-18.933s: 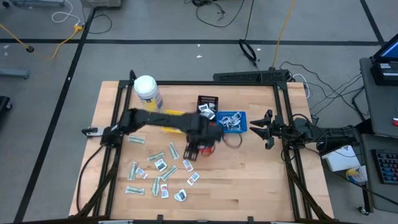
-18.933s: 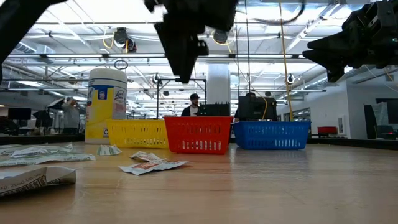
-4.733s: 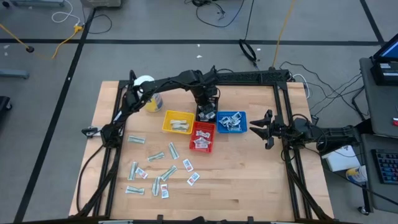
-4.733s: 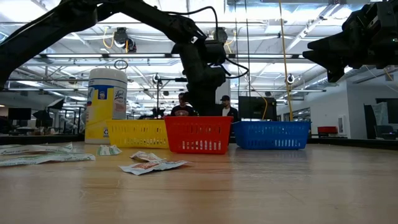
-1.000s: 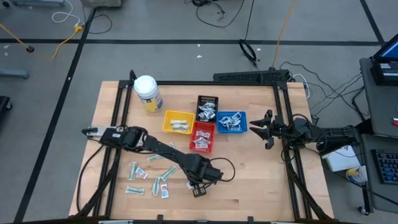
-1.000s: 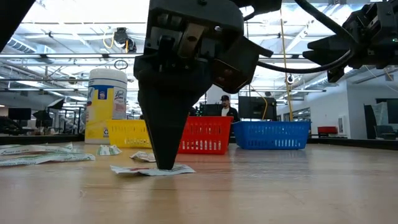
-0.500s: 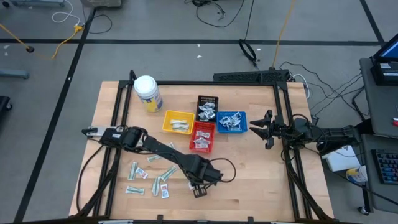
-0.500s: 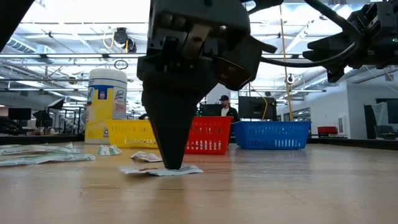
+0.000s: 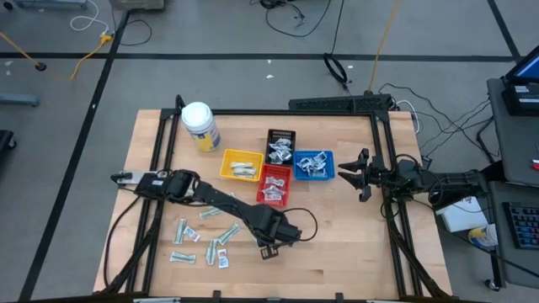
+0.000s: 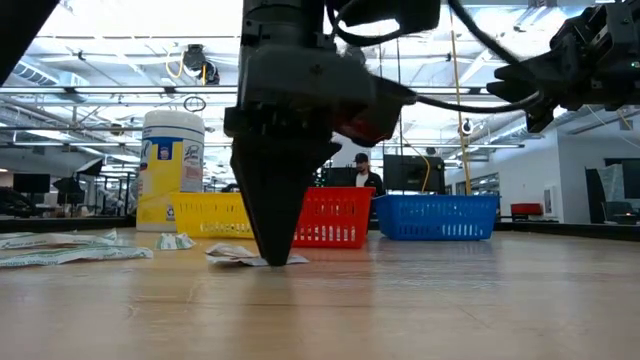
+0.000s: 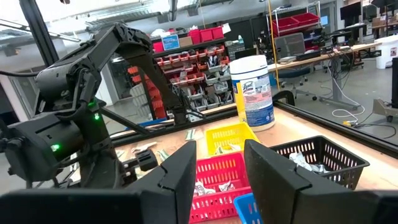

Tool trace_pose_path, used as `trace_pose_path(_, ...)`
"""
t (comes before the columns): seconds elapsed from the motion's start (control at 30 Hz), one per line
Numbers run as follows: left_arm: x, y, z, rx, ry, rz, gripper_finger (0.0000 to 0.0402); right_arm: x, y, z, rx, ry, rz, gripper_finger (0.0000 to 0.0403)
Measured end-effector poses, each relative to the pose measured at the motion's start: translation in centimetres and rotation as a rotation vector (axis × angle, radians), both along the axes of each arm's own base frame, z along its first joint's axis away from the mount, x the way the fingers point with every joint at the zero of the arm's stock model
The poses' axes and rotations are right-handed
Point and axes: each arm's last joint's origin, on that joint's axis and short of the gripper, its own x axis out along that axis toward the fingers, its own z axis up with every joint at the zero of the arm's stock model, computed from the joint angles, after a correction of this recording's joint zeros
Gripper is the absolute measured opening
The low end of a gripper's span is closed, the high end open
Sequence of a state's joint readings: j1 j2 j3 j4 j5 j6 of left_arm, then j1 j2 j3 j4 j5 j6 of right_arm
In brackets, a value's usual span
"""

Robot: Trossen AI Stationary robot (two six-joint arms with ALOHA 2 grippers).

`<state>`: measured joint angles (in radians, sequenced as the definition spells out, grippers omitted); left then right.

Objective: Pick & Place First Aid Supplies
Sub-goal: Put the ointment pack into the red bin

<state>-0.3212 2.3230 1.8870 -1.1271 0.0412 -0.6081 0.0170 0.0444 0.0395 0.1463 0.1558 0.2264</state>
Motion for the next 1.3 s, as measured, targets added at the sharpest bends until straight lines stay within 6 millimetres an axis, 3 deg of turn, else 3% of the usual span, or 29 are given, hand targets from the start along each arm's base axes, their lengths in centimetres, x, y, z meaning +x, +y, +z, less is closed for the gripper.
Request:
trace_pose_path(0.4, -0.4, 0.2, 0.0, 0.068, 0.029, -0.01, 0.0134, 0.0, 0.0, 0.0, 0.0, 0.0, 0.0, 0.013)
trace_pose_path(0.57, -1.0, -0.8, -0.6, 0.089, 0.002, -0.086, 0.0132, 0.0, 0.0, 0.0, 0.0, 0.0, 0.0, 0.013)
trace_pose_path(0.7, -1.4, -1.5, -1.3, 0.087, -0.012, -0.1, 0.0097, 0.0, 0.0, 0.0, 0.0, 0.0, 0.0, 0.013)
trace_pose_path(0.87, -1.3, -1.9, -1.6, 0.053, -0.023, -0.115, 0.0013, 0.0, 0.0, 0.0, 0.0, 0.0, 0.0, 0.013)
trace_pose_path(1.07, -1.2, -2.0, -1.6, 0.0, -0.016, -0.102, 0.0003, 0.0, 0.0, 0.0, 0.0, 0.0, 0.0, 0.013)
trace_pose_path(1.23, -1.8, -0.9, 0.9, 0.022, 0.017, -0.126, 0.0002, 0.0, 0.0, 0.0, 0.0, -0.001, 0.0, 0.013)
trace_pose_path(1.3, -2.0, -0.3, 2.9, 0.013, -0.015, -0.147, 0.0001, 0.0, 0.0, 0.0, 0.0, -0.004, 0.0, 0.013)
